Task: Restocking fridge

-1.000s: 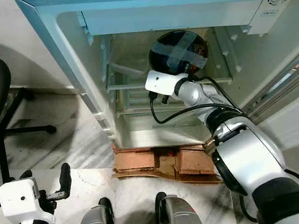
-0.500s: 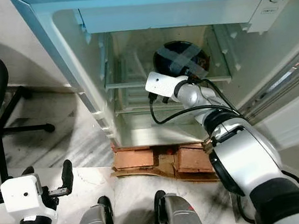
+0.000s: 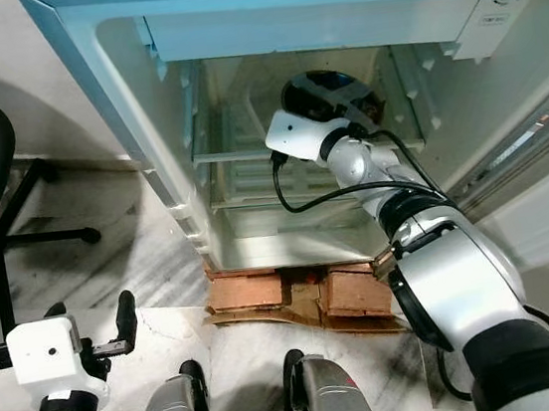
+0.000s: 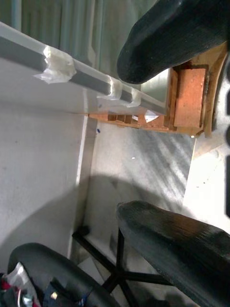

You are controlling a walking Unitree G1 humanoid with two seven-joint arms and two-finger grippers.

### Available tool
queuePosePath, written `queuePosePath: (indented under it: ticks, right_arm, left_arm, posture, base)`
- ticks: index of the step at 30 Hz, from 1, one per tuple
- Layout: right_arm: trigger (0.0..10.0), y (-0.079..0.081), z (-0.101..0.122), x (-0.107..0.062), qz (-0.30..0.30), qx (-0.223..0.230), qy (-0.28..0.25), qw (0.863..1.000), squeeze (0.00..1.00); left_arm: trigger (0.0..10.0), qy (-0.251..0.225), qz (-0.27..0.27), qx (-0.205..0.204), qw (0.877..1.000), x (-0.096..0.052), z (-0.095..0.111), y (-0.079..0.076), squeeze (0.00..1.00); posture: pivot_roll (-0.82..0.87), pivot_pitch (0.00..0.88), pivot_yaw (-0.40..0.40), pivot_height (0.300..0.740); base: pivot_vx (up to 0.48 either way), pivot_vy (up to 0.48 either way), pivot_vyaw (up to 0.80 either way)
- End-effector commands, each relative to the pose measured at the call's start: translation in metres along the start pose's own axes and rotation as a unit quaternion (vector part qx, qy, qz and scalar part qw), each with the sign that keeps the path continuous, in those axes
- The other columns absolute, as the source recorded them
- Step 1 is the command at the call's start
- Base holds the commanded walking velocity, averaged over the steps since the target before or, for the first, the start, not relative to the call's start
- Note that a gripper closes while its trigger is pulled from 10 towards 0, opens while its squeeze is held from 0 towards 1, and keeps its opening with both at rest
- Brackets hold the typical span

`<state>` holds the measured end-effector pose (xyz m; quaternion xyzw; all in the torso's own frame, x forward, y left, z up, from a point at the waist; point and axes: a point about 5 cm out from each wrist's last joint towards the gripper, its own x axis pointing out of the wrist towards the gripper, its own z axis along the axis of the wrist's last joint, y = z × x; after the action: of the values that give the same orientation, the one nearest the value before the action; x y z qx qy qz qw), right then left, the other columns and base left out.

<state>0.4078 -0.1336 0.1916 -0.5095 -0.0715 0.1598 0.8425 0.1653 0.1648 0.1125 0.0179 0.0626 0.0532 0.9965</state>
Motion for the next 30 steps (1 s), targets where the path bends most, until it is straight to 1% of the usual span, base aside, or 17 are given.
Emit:
queuePosePath:
  ticks: [1,3,4,5,6,7,8,12,13,17,20,24,26,27,28,29,30]
  right_arm:
    - [10.0,-0.008,0.006,0.002,-0.01,0.015,-0.019,1.0,1.0]
    - [10.0,-0.001,0.003,-0.002,0.002,0.072,-0.032,0.997,1.0]
    - [10.0,0.0,0.002,-0.003,0.003,0.08,-0.033,0.996,1.0]
    - [10.0,0.007,-0.001,-0.006,0.014,0.09,-0.038,0.995,1.0]
    - [10.0,0.007,-0.001,-0.006,0.014,0.09,-0.038,0.995,1.0]
    - [10.0,0.017,-0.006,-0.011,0.026,0.114,-0.044,0.992,1.0]
    - [10.0,0.019,-0.008,-0.012,0.029,0.124,-0.045,0.991,1.0]
    - [10.0,0.046,-0.021,-0.028,0.067,0.193,-0.054,0.977,1.0]
    - [10.0,0.047,-0.023,-0.029,0.067,0.198,-0.054,0.976,1.0]
    - [10.0,0.052,-0.032,-0.039,0.038,0.253,-0.054,0.965,1.0]
    - [10.0,0.054,-0.035,-0.045,0.016,0.28,-0.065,0.958,1.0]
    - [10.0,0.058,-0.04,-0.055,-0.027,0.327,-0.065,0.942,1.0]
    - [10.0,0.062,-0.041,-0.061,-0.055,0.366,-0.062,0.927,1.0]
    - [10.0,0.062,-0.041,-0.061,-0.055,0.366,-0.062,0.927,1.0]
    - [10.0,0.068,-0.036,-0.067,-0.073,0.399,-0.066,0.912,0.89]
    - [10.0,0.071,-0.034,-0.07,-0.078,0.41,-0.067,0.906,0.89]
    - [10.0,0.074,-0.032,-0.072,-0.079,0.421,-0.068,0.901,0.37]
  left_arm:
    - [10.0,0.012,0.011,0.005,1.0,-0.001,-0.006,0.003,0.0]
    - [10.0,0.006,0.009,0.004,1.0,0.006,-0.006,0.003,0.0]
    - [10.0,0.006,0.009,0.003,1.0,0.007,-0.006,0.003,0.0]
    - [10.0,0.012,0.01,0.003,1.0,0.01,-0.01,0.002,0.0]
    - [10.0,0.012,0.01,0.003,1.0,0.01,-0.01,0.002,0.0]
    - [10.0,0.015,0.011,0.003,1.0,0.013,-0.012,0.002,0.0]
    - [10.0,0.015,0.01,0.003,1.0,0.014,-0.013,0.002,0.0]
    - [10.0,0.013,-0.006,0.002,1.0,0.022,-0.016,-0.004,0.0]
    - [10.0,0.013,-0.008,0.002,1.0,0.023,-0.016,-0.004,0.0]
    - [10.0,0.008,-0.009,-0.001,1.0,0.026,-0.018,-0.005,0.0]
    - [10.0,0.007,-0.002,-0.004,1.0,0.029,-0.019,-0.005,0.0]
    - [10.0,-0.001,0.005,-0.01,1.0,0.032,-0.018,-0.005,0.0]
    - [10.0,-0.006,0.003,-0.01,1.0,0.035,-0.018,-0.006,0.0]
    - [10.0,-0.006,0.003,-0.01,1.0,0.035,-0.018,-0.006,0.0]
    - [10.0,-0.012,0.001,-0.009,1.0,0.038,-0.016,-0.007,0.0]
    - [10.0,-0.015,0.0,-0.009,1.0,0.04,-0.015,-0.007,0.0]
    - [10.0,-0.016,0.0,-0.008,1.0,0.041,-0.014,-0.007,0.0]
  posture:
    - [0.21,0.284,-0.068,0.74]
    - [0.19,0.256,-0.068,0.74]
    - [0.19,0.256,-0.068,0.74]
    - [0.18,0.238,-0.067,0.74]
    - [0.18,0.238,-0.067,0.74]
    - [0.17,0.227,-0.064,0.74]
    - [0.17,0.227,-0.064,0.74]
    - [0.14,0.199,-0.056,0.74]
    - [0.13,0.19,-0.054,0.74]
    - [0.12,0.169,-0.054,0.74]
    - [0.11,0.157,-0.054,0.74]
    - [0.1,0.137,-0.054,0.74]
    - [0.1,0.122,-0.052,0.74]
    - [0.1,0.122,-0.052,0.74]
    - [0.08,0.12,-0.033,0.74]
    - [0.08,0.12,-0.033,0.74]
    - [0.08,0.124,-0.032,0.74]
  base:
    - [0.0,0.0,0.0]
    - [0.0,0.0,0.0]
    - [0.0,0.0,0.0]
    - [0.0,0.0,0.0]
    - [0.0,0.0,0.0]
    - [0.0,0.0,0.0]
    - [0.0,0.0,0.0]
    - [0.0,0.0,0.0]
    - [0.0,0.0,0.0]
    - [0.0,0.0,0.0]
    - [0.0,0.0,0.0]
    - [0.0,0.0,0.0]
    - [0.0,0.0,0.0]
    - [0.0,0.0,0.0]
    - [0.0,0.0,0.0]
    - [0.0,0.0,0.0]
    - [0.0,0.0,0.0]
